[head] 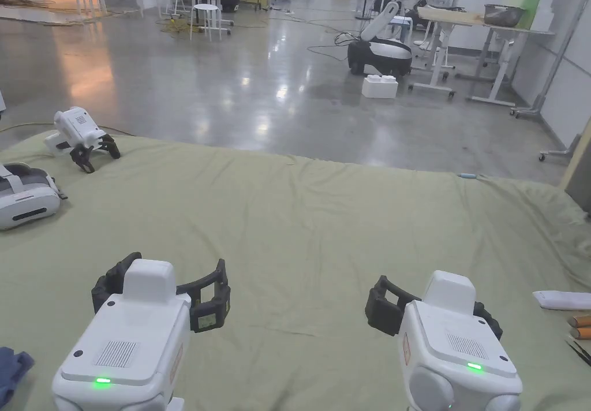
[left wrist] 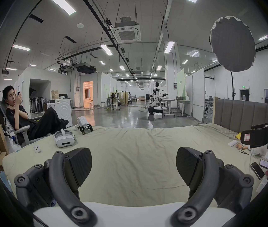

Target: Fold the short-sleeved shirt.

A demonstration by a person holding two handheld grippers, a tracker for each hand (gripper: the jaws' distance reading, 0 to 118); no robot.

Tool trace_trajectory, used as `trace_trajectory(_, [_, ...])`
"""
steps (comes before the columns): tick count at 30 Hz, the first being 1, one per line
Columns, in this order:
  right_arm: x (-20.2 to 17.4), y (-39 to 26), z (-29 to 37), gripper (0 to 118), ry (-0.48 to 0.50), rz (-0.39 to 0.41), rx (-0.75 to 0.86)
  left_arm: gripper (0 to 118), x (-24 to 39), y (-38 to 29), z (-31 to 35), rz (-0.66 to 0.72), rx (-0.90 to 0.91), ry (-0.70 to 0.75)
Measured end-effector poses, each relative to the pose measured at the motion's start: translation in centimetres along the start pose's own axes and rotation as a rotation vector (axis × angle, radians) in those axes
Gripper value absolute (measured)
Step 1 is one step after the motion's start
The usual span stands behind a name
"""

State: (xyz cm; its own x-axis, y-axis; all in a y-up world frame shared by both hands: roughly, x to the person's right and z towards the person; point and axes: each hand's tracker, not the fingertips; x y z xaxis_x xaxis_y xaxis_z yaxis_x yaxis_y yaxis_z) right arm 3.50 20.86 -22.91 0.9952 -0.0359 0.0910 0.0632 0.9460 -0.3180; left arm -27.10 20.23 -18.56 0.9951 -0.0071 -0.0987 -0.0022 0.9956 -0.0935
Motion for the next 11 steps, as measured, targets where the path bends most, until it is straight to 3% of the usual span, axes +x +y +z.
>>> trace_trajectory(3, [-0.03,-0.09,0.15,108,-0.012,-0.009,0.02,106,-0.2,-0.12,-0.17,0.004,-0.007,0.004])
trace_trajectory(9, [0.28,-0.5,0.62,108,0.079,-0.027,0.054,106,-0.78,-0.08,-0.31,0.046,-0.018,-0.015])
trace_trajectory(11, [0.15,-0.55,0.71,108,0.066,-0.002,0.087,106,-0.7,-0.11,-0.26,0.028,-0.016,-0.008])
